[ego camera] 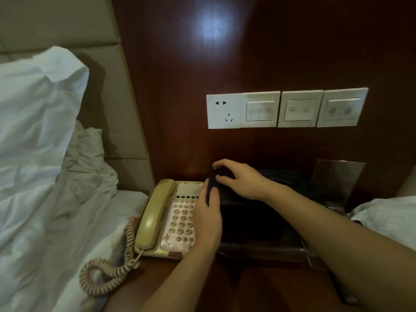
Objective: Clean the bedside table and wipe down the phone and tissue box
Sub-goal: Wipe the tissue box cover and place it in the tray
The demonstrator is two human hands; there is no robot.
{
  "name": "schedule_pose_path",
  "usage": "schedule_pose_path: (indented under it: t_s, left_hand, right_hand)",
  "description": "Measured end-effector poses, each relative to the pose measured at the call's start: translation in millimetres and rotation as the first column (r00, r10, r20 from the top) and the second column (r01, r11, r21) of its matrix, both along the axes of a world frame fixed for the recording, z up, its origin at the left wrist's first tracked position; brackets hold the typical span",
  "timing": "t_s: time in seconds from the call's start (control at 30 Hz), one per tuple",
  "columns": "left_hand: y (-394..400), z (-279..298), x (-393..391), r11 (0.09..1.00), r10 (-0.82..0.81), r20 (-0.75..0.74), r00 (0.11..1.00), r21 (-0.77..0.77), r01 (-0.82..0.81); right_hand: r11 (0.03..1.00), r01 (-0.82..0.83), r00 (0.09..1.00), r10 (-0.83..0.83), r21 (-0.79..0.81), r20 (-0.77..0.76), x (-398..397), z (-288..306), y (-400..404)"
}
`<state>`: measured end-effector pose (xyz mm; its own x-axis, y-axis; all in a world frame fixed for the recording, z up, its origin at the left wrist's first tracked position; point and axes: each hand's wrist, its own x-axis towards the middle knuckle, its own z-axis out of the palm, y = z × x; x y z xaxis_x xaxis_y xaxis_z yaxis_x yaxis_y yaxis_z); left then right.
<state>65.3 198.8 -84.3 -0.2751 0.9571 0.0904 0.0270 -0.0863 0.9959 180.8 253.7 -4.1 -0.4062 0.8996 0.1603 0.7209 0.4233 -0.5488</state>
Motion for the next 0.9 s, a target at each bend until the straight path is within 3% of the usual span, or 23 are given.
schedule_pose_path:
  t_s: [0.13,0.23,0.33,0.5,0.63,0.73,0.83,0.9]
  left_hand:
    - [2.5,0.0,0.7,1.000,0.015,-0.008,1.000,-0.011,-0.015]
    - [1.8,2.4,4.4,0.998,0.063,-0.056,0.996,-0.014,-0.064]
    - [-2.8,5.2,8.6,0.994,0.111,-0.092,0.990,-0.013,-0.113]
    - [-8.0,10.1,11.2,0.991,0.131,-0.130,0.983,-0.014,-0.134]
    - [-9.2,11.7,12.6,0.991,0.134,-0.141,0.981,-0.010,-0.136]
    - [-8.3,11.7,12.7,0.990,0.138,-0.129,0.982,0.001,-0.139]
    - [-9.0,11.2,12.0,0.994,0.109,-0.112,0.988,-0.006,-0.110]
    - [-9.3,11.2,11.7,0.996,0.089,-0.114,0.989,-0.010,-0.091]
  right_hand:
    - [1.000,-0.031,0.998,0.031,-0.004,0.046,2.0,6.1,1.7]
    - [0.996,0.079,0.984,-0.083,0.027,0.160,15.6,11.2,3.4]
    - [0.980,0.198,0.963,-0.201,0.037,0.180,57.1,12.0,-4.0]
    - [0.930,0.367,0.930,-0.367,0.020,-0.001,94.8,1.9,-27.4]
    - [0.774,0.598,0.801,-0.586,0.207,-0.120,94.9,-11.6,-48.4]
    - [0.819,0.530,0.847,-0.524,0.220,-0.089,94.8,-9.9,-72.3]
    - [0.922,0.378,0.926,-0.377,0.082,-0.032,100.2,-8.3,-85.4]
    - [0.930,0.368,0.914,-0.364,-0.012,-0.181,95.0,3.2,-78.0]
